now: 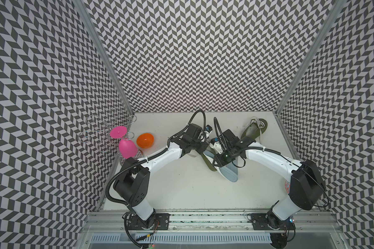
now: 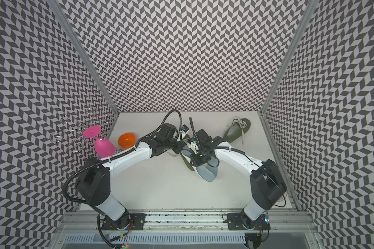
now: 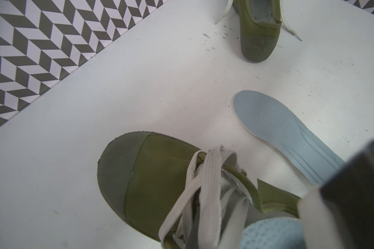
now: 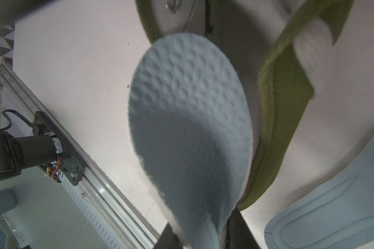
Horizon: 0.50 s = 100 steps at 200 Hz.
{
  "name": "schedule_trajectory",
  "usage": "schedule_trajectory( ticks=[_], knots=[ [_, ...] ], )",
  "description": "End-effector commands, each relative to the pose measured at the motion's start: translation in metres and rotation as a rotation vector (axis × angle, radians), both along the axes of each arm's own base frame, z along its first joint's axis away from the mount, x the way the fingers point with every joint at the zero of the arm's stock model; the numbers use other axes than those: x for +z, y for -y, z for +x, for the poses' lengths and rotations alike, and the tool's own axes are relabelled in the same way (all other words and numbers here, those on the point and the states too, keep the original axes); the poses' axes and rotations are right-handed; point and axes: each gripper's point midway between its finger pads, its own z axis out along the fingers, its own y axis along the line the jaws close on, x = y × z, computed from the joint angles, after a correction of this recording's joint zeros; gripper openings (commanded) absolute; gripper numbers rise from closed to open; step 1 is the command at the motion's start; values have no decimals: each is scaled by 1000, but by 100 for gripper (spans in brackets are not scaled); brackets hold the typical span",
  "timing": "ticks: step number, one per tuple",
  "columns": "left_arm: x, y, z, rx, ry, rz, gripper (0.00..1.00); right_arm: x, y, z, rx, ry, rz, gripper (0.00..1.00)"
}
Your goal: Insert the insole into the shoe
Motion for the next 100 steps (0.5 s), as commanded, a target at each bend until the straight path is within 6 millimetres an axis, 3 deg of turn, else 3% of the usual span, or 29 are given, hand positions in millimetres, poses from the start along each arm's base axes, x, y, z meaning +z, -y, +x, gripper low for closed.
schedule_trajectory(
  ticks=[1,69,100],
  knots=[
    [40,11,-3,-33,77,-87,5,6,0,16,-45,32,3,30],
    [55,21,-16,-71,53,-146,5,-5,12,26,-97,36,-67,30],
    [52,25,-24,-99,18,-169,5,2,12,40,-126,86,-82,30]
  ],
)
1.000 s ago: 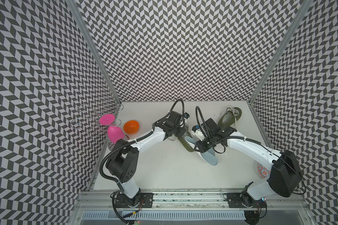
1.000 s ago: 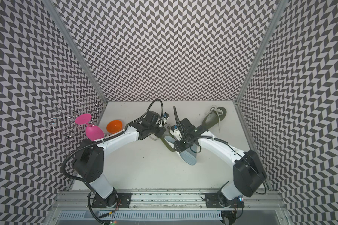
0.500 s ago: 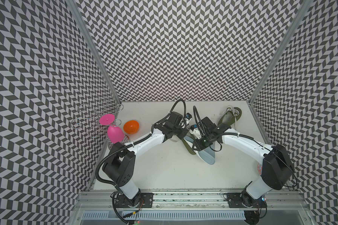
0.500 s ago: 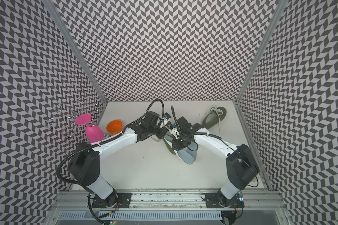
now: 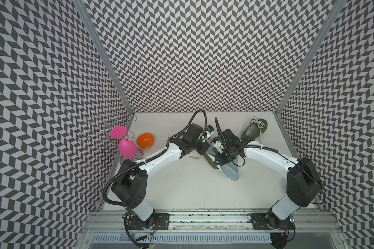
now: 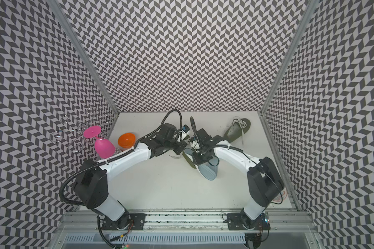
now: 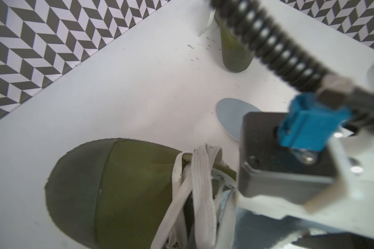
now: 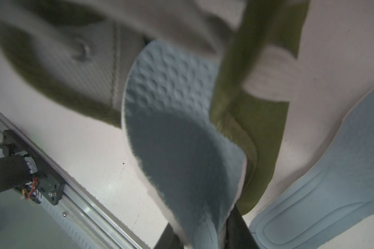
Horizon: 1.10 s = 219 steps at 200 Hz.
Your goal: Insert the insole into the shoe
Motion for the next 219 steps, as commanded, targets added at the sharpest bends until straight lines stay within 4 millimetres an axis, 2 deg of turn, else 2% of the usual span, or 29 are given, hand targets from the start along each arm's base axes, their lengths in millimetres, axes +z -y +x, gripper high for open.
schedule_trajectory(
  ticks=[1,23,67,101,127,157,170,190,219],
  knots=[
    [38,12,-8,-49,43,-106,5,13,-2,23,-44,75,-14,30],
    [38,14,-12,-76,31,-105,5,17,-2,33,-50,116,-23,29],
    [30,18,-16,-111,2,-102,5,24,-24,49,-27,172,45,30],
    [32,20,-19,-130,-2,-124,4,15,-31,61,-4,204,36,32],
    [30,13,-15,-117,-19,-137,4,8,-33,70,-20,210,26,35],
    [28,6,-17,-131,-59,-173,4,24,-45,79,-31,264,108,38],
    [23,4,-19,-133,-70,-166,3,35,-52,80,-24,290,156,49],
    [15,-6,-10,-82,-88,-158,3,44,-54,76,-13,308,201,62],
    [12,-18,8,-7,-114,-173,3,38,-51,68,2,296,203,70]
  ],
)
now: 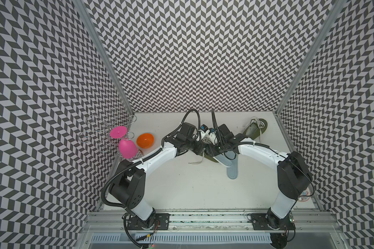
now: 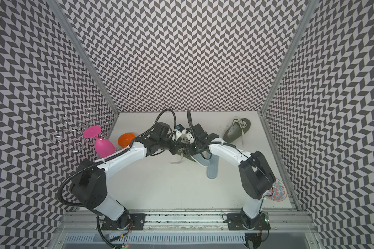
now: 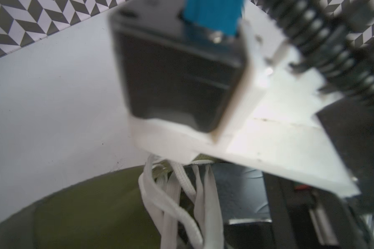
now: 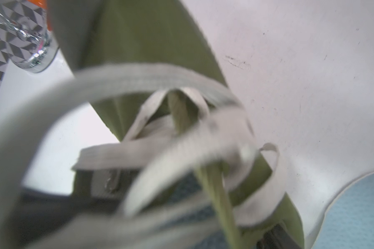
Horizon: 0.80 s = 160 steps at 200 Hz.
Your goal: Insert the insole into the shoe
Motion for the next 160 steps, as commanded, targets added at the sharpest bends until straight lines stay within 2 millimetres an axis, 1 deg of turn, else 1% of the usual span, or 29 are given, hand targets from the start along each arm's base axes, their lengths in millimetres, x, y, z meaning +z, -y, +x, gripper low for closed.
schedule_trajectory(
  ticks=[1,20,28,55,85,106,120,145,160],
  knots=[
    [19,3,8,9,12,-78,3,26,-10,5,20,86,87,71],
    [19,3,10,16,15,-82,3,23,-11,0,32,67,91,77],
    [17,1,12,24,16,-73,3,26,-12,-1,40,64,102,80],
    [5,-5,18,58,6,-30,3,39,-10,-6,52,77,113,85],
    [-6,-9,23,91,-4,9,2,55,-9,-11,62,83,135,87],
    [-9,-11,27,109,1,21,2,59,-3,-20,54,52,149,87],
    [-9,-11,29,115,1,19,2,54,11,-24,7,15,157,85],
    [-8,-9,29,112,3,8,3,31,57,-24,-145,-80,200,77],
    [-8,-9,30,115,3,6,2,21,74,-30,-206,-139,257,74]
  ],
)
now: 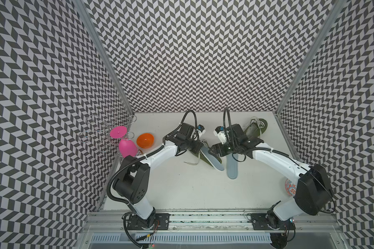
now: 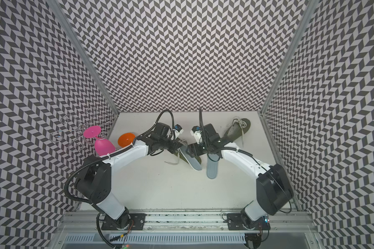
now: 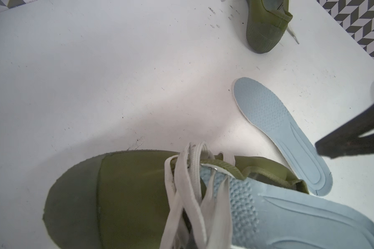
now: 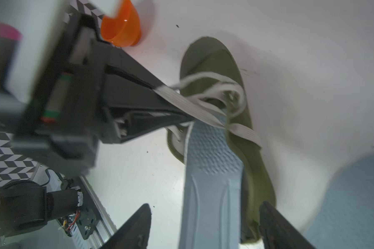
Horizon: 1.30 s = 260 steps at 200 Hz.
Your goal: Insert the insole into the shoe
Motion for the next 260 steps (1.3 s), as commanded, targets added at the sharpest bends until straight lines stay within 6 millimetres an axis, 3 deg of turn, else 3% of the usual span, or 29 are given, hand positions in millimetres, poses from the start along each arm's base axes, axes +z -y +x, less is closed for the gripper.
schedule_trajectory(
  ticks=[1,32,93,152,196,260],
  knots=[
    [23,8,12,5,67,-51,2,-14,29,-7,-116,-113,96,74],
    [23,7,16,21,76,-45,3,-19,18,-37,-77,-231,246,71],
    [28,13,16,19,91,-47,3,-19,-1,-54,-88,-359,446,68],
    [30,17,15,25,104,-50,3,-42,-7,-70,-98,-428,407,68],
    [36,18,19,42,127,-49,3,-47,-14,-80,-91,-488,467,64],
    [34,20,12,15,137,-44,2,-38,-16,-72,-140,-469,513,33]
  ],
)
